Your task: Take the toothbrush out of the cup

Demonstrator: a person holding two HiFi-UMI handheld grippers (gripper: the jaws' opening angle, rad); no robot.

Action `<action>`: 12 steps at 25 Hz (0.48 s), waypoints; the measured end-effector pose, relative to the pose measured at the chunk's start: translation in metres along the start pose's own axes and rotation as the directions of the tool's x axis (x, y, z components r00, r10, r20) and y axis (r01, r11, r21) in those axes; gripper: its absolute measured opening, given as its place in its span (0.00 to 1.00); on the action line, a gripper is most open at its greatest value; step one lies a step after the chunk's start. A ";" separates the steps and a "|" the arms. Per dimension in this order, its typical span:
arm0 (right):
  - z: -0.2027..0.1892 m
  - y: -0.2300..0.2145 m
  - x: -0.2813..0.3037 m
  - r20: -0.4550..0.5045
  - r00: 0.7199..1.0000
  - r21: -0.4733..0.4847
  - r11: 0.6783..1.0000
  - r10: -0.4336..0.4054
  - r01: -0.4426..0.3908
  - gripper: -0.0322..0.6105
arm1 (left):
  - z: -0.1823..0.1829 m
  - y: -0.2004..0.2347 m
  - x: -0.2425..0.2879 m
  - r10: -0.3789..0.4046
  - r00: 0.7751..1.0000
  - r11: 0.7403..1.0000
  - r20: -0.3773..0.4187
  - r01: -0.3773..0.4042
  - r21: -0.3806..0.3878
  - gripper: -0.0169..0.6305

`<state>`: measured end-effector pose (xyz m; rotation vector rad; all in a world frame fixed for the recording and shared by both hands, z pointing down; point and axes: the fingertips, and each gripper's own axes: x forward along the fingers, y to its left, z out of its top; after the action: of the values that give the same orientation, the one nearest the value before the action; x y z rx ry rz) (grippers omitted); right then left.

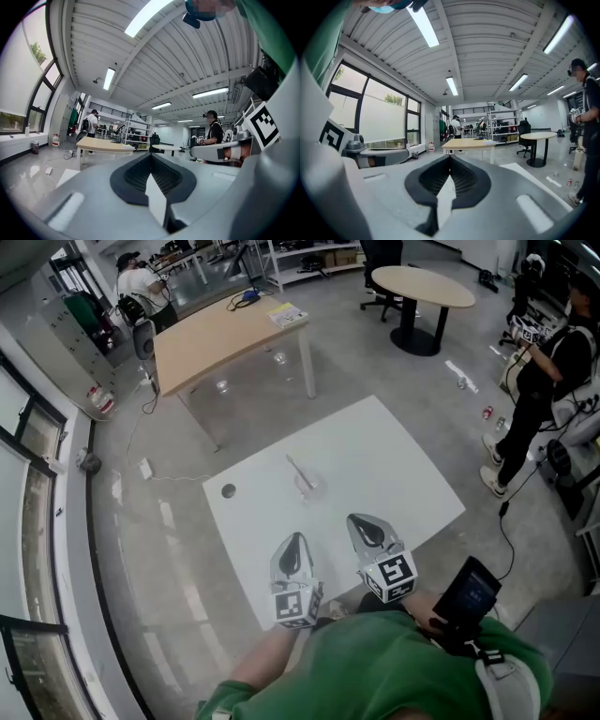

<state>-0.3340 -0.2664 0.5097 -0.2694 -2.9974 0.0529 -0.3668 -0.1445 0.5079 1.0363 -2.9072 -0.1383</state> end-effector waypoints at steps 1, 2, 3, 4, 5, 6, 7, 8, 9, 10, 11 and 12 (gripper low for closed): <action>0.002 0.001 0.007 0.002 1.000 -0.003 1.000 0.002 -0.002 0.05 | 0.001 0.006 0.004 0.002 1.000 1.000 0.006 -0.002 -0.003 0.04; 0.003 0.002 0.016 0.004 1.000 -0.005 1.000 0.004 -0.004 0.05 | 0.001 0.013 0.007 0.003 1.000 1.000 0.010 -0.003 -0.004 0.04; 0.004 0.003 0.023 0.003 1.000 -0.007 1.000 0.008 -0.008 0.05 | 0.001 0.019 0.011 0.005 1.000 1.000 0.012 -0.005 -0.005 0.04; 0.004 0.002 0.030 0.001 1.000 -0.007 1.000 0.011 -0.011 0.05 | 0.002 0.023 0.015 0.010 1.000 1.000 0.010 -0.010 -0.006 0.04; 0.004 0.000 0.035 -0.002 1.000 -0.007 1.000 0.015 -0.015 0.05 | 0.003 0.025 0.019 0.017 1.000 1.000 0.007 -0.017 -0.008 0.04; 0.003 -0.002 0.040 -0.004 1.000 -0.006 1.000 0.020 -0.020 0.05 | 0.003 0.027 0.023 0.024 1.000 1.000 0.005 -0.024 -0.009 0.04; 0.002 -0.004 0.044 -0.006 1.000 -0.005 1.000 0.026 -0.026 0.05 | 0.003 0.029 0.027 0.030 1.000 1.000 0.006 -0.030 -0.008 0.04; 0.001 -0.006 0.050 -0.007 0.999 -0.004 0.999 0.033 -0.034 0.05 | 0.002 0.031 0.030 0.036 0.999 0.999 0.008 -0.036 -0.005 0.04; 0.000 -0.008 0.055 -0.009 0.999 -0.003 0.999 0.043 -0.043 0.05 | 0.000 0.034 0.034 0.042 0.999 0.999 0.007 -0.042 -0.001 0.04; -0.001 -0.009 0.061 -0.012 0.998 -0.002 0.999 0.053 -0.054 0.05 | -0.002 0.037 0.038 0.049 0.999 0.999 0.004 -0.049 0.002 0.04; -0.002 -0.010 0.066 -0.015 0.998 0.001 0.998 0.065 -0.065 0.05 | -0.003 0.039 0.042 0.058 0.998 0.998 0.000 -0.058 0.004 0.04; -0.003 -0.012 0.072 -0.019 0.997 0.002 0.997 0.077 -0.077 0.05 | -0.003 0.042 0.046 0.069 0.998 0.998 -0.007 -0.069 0.002 0.04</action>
<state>-0.4056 -0.2652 0.5221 -0.3829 -2.9673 0.0590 -0.4284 -0.1418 0.5162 0.9335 -2.9325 -0.1287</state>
